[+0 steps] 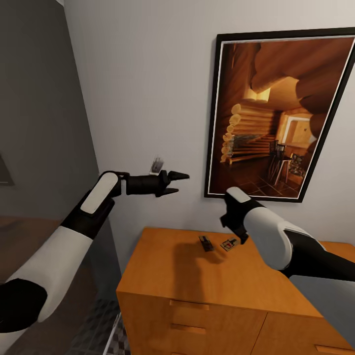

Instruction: Take the four mousetraps from the cabinet in the bathroom and place them on the bathroom floor. Make sure all four end up on the same floor surface, and ensure that at least two of them are either under or directly next to the same bathroom sink.

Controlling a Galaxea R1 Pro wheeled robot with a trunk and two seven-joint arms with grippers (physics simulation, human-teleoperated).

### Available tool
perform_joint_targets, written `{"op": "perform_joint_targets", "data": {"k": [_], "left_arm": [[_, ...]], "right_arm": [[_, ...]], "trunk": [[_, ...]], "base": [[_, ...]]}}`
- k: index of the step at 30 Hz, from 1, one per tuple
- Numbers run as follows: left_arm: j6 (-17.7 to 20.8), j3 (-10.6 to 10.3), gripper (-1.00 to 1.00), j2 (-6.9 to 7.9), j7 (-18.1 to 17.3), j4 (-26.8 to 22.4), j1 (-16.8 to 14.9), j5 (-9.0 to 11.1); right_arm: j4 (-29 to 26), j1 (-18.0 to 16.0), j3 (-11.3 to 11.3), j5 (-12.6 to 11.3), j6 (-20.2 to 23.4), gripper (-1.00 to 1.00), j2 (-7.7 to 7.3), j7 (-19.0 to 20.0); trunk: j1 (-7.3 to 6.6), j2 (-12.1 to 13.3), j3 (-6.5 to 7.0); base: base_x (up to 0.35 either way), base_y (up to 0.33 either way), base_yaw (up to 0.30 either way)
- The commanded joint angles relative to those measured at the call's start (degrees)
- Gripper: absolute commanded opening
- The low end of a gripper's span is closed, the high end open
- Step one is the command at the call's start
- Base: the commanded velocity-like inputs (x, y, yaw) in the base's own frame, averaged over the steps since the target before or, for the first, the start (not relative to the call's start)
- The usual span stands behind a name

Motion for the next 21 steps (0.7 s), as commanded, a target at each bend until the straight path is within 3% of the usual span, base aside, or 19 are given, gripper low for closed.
{"op": "perform_joint_targets", "data": {"k": [1, 2, 7, 16, 21], "left_arm": [[0.02, -0.42, 1.00, 0.47, 0.28, -0.86, -0.06, 1.00], [-0.02, -0.85, 1.00, 1.09, 0.34, -2.35, -0.06, 2.03], [-0.07, -1.37, 1.00, 1.82, 0.42, -5.72, -0.06, 3.33], [-0.12, -1.60, 1.00, 2.15, 0.38, -9.61, -0.05, 3.90], [-0.15, -1.70, 1.00, 2.12, 0.37, -9.99, -0.05, 3.94]], "right_arm": [[-0.11, -0.04, -0.05, -0.02, 0.59, 1.00, -0.14, -0.29], [-0.11, -0.04, -0.05, -0.02, 0.60, 1.00, -0.39, -0.27], [-0.11, -0.02, -0.05, -0.02, 0.58, 1.00, -0.72, -0.22], [-0.11, -0.01, 0.02, -0.02, 0.50, 1.00, -0.87, -0.08], [-0.11, -0.02, 0.03, 0.01, 0.49, 1.00, -0.88, 0.01]], "trunk": [[0.02, -0.09, -0.11], [0.02, -0.09, -0.11], [0.02, -0.09, -0.11], [0.02, -0.09, -0.11], [0.02, -0.09, -0.11]], "base": [[0.000, 0.000, 0.000], [0.000, 0.000, 0.000], [0.000, 0.000, 0.000], [0.010, 0.003, 0.000], [0.165, 0.103, 0.000]]}}
